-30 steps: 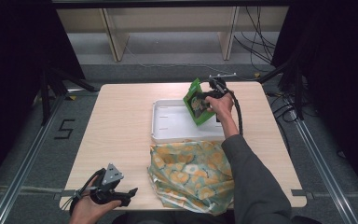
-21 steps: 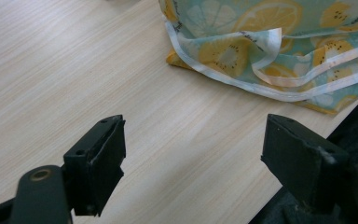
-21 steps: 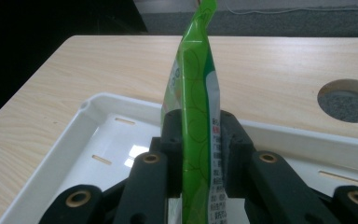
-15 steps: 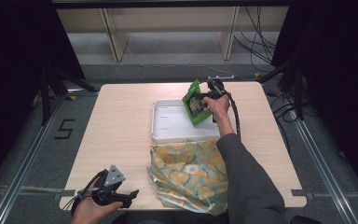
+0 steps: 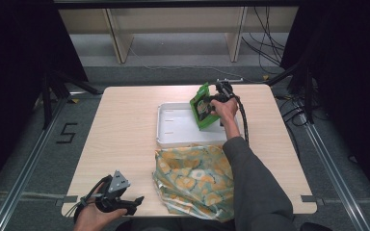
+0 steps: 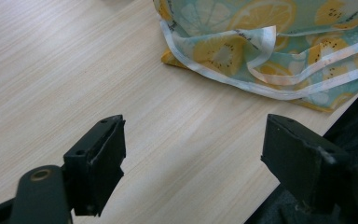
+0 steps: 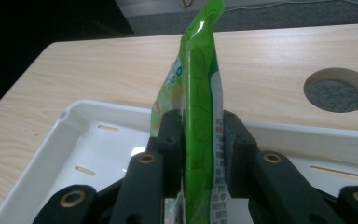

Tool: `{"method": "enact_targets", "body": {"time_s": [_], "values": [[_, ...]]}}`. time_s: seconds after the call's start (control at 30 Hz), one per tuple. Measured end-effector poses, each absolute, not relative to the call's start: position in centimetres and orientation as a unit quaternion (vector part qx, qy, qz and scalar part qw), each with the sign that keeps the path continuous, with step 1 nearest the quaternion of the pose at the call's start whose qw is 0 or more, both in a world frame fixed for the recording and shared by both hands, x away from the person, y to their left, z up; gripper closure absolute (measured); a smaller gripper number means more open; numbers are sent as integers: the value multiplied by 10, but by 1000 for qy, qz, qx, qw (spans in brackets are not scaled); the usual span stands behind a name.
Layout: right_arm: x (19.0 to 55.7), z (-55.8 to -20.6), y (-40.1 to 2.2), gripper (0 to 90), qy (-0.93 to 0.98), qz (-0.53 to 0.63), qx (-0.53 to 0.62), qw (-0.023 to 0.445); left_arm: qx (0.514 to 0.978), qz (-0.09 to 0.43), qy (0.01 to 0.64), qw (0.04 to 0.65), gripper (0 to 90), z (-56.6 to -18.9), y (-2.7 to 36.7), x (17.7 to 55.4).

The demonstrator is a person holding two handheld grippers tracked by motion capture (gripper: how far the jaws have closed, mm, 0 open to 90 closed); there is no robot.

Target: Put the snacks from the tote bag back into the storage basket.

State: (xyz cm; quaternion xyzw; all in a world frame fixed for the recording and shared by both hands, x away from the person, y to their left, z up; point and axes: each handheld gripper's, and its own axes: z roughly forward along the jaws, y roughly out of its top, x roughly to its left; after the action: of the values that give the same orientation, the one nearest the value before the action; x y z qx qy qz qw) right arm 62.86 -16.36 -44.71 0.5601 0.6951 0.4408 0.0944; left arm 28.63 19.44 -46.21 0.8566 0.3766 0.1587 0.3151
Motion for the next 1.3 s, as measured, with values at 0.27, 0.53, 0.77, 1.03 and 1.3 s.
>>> {"method": "enact_targets", "body": {"time_s": [0.27,0.53,0.77,1.03,1.3], "values": [[630,-450,-167,663,705,412,568,102,857,157,376,316,210,-462,194,286],[630,-453,-166,644,697,401,585,104,861,163,367,313,210,-461,195,286],[630,-455,-168,639,700,384,590,117,860,163,367,315,210,-461,195,286],[630,-452,-169,629,696,390,593,112,855,165,373,320,210,-461,194,285],[629,-447,-176,626,701,397,580,120,854,165,376,320,210,-461,194,285]]}}
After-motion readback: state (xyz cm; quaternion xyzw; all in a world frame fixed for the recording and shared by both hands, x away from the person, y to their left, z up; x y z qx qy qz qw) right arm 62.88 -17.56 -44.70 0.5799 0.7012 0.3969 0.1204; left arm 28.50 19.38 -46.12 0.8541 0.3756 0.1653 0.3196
